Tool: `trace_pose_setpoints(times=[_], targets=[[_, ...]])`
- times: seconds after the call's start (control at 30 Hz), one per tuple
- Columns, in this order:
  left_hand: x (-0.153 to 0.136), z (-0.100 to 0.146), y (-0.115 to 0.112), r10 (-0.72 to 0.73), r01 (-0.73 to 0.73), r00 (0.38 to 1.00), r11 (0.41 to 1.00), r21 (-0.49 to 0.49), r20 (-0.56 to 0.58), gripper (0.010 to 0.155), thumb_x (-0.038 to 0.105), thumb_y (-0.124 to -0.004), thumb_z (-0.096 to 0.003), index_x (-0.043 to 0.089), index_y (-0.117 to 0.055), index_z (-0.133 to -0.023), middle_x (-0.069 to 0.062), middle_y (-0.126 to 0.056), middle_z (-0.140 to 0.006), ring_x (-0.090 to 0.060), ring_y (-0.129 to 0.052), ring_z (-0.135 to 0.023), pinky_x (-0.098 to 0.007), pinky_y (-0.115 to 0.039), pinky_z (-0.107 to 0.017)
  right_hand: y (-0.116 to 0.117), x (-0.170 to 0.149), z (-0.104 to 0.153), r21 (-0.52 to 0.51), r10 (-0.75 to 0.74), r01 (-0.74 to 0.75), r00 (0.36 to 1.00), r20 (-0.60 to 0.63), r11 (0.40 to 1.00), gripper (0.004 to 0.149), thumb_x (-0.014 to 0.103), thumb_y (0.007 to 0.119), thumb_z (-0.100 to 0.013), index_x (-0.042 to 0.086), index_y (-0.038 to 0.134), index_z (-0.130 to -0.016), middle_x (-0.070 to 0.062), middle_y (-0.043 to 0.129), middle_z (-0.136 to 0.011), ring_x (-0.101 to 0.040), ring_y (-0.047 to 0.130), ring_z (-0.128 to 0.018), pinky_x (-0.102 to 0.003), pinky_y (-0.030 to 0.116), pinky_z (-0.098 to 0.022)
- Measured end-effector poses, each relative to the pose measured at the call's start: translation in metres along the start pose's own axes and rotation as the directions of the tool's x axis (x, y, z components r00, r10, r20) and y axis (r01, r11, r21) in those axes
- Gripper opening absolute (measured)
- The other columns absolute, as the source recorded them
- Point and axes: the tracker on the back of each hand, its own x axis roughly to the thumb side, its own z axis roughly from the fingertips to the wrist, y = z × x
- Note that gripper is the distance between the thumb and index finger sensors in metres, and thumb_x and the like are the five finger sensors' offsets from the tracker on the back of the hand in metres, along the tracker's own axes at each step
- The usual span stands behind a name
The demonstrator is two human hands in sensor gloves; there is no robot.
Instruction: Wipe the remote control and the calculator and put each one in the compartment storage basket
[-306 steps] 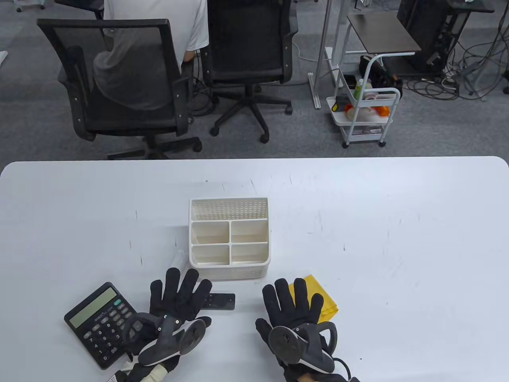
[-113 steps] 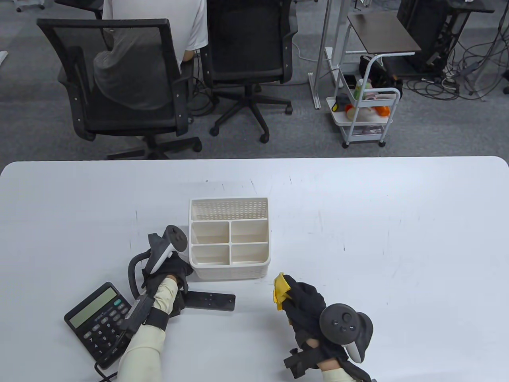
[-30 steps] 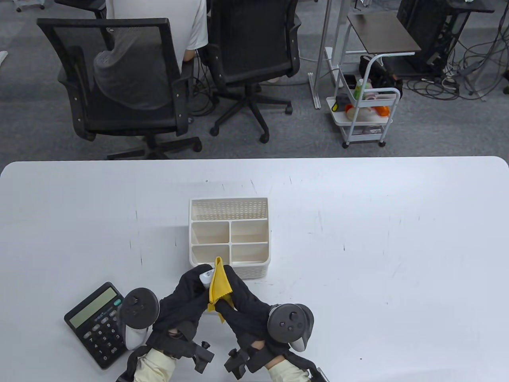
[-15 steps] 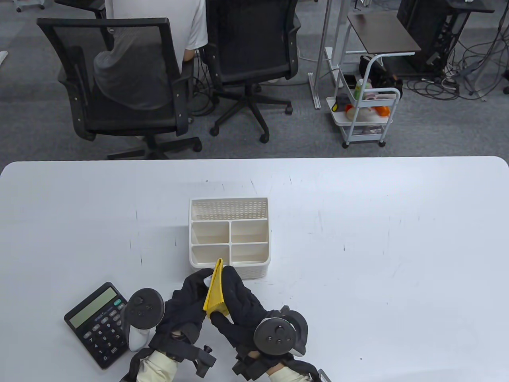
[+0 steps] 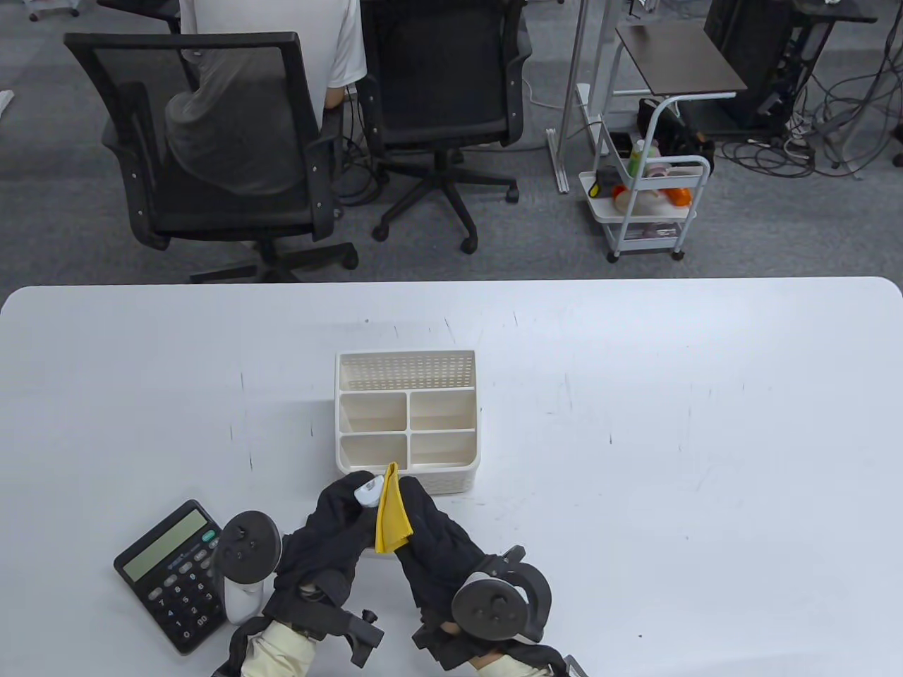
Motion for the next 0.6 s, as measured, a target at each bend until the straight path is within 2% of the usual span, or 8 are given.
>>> trace_pose_setpoints(times=[0.1,0.2,0.3,0.43,0.6], targets=[[0.000,0.001,0.003,-0.032,0.032,0.999,0.999,-0.014,0.027,0.054,0.040,-0.070,-0.0555,0.024,-0.048,-0.103,-0.004,-0.074,-0.100,-0.025,-0.101,-0.074,-0.033,-0.095,-0.050,0.001,0.000,0.000,0.003,-0.058,0.058,0.998,0.008,0.998,0.055,0.018,0.072,-0.055,0.004,0.056,-0.107,-0.025,0.061,-0.108,-0.043,0.074,-0.091,-0.059,0.070,-0.059],[0.002,0.001,-0.004,-0.018,0.020,0.999,0.998,-0.063,0.031,0.055,0.041,-0.065,-0.0570,0.028,-0.041,-0.105,-0.010,-0.074,-0.103,-0.031,-0.105,-0.073,-0.034,-0.098,-0.046,0.001,-0.002,0.000,0.001,-0.138,0.138,0.990,-0.022,0.990,0.056,0.018,0.071,-0.056,0.004,0.053,-0.107,-0.026,0.057,-0.109,-0.045,0.070,-0.092,-0.061,0.069,-0.059],[0.003,0.000,-0.010,-0.051,0.054,0.998,0.995,-0.079,0.047,0.055,0.039,-0.066,-0.0566,0.027,-0.042,-0.105,-0.014,-0.074,-0.102,-0.033,-0.105,-0.074,-0.034,-0.100,-0.045,-0.001,-0.006,-0.001,0.001,-0.136,0.136,0.989,-0.052,0.991,0.057,0.018,0.070,-0.056,0.004,0.052,-0.108,-0.026,0.056,-0.109,-0.044,0.069,-0.093,-0.062,0.067,-0.060],[0.007,0.001,-0.010,-0.123,0.125,0.990,0.992,-0.032,0.064,0.057,0.035,-0.069,-0.0559,0.025,-0.042,-0.105,-0.010,-0.074,-0.103,-0.035,-0.104,-0.075,-0.035,-0.100,-0.046,-0.002,-0.008,-0.002,0.002,-0.167,0.169,0.980,-0.104,0.986,0.058,0.018,0.070,-0.056,0.001,0.052,-0.108,-0.029,0.060,-0.107,-0.045,0.071,-0.091,-0.061,0.069,-0.059],[0.005,0.001,-0.009,-0.176,0.175,0.983,0.984,0.016,0.046,0.060,0.033,-0.069,-0.0554,0.026,-0.039,-0.107,-0.008,-0.071,-0.105,-0.035,-0.102,-0.078,-0.036,-0.099,-0.049,-0.002,-0.005,-0.001,0.016,-0.178,0.180,0.980,-0.085,0.984,0.056,0.018,0.071,-0.056,0.003,0.057,-0.107,-0.027,0.062,-0.107,-0.046,0.071,-0.091,-0.062,0.069,-0.059]])
